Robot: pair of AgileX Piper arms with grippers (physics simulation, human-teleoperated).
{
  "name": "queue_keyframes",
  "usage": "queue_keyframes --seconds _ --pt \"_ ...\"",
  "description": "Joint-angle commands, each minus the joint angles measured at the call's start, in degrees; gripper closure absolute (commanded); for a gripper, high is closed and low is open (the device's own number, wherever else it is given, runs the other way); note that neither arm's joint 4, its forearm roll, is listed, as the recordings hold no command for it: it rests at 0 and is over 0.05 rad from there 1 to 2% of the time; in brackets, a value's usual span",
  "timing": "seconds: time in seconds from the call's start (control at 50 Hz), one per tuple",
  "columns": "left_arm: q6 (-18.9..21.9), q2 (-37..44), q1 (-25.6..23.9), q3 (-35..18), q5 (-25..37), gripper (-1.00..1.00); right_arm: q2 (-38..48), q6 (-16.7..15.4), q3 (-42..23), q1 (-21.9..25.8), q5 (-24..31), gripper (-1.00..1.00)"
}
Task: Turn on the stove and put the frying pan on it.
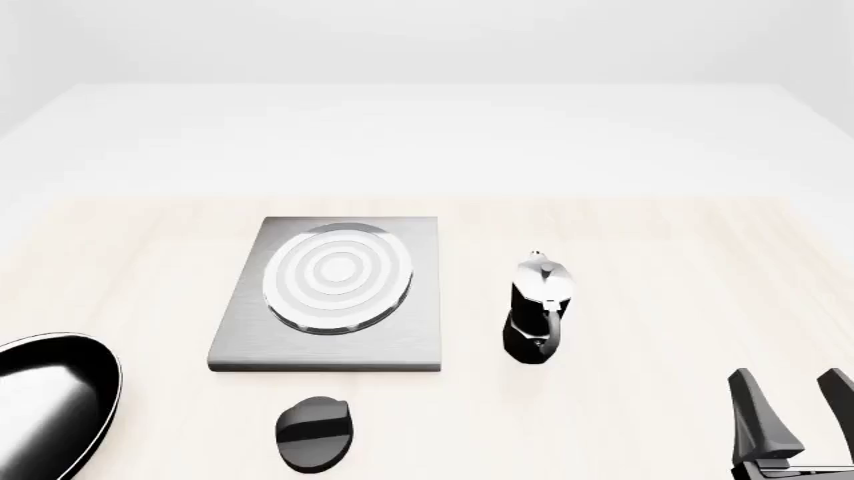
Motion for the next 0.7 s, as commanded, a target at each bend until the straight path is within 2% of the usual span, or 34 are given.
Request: queue_keyframes --seconds 0.02,0.24,0.7 --pt "1.1 1.6 1.1 1.7 -2.1 -1.00 0.0 0.0 0.0 0.0 0.0 -1.00" --pt "2.6 2.2 2.0 3.1 -2.1 -1.00 0.0 0.0 0.0 0.0 0.0 -1.00" --pt "5.8 8.5 5.3 8.0 -11.9 -1.00 0.0 0.0 0.0 0.0 0.0 -1.00"
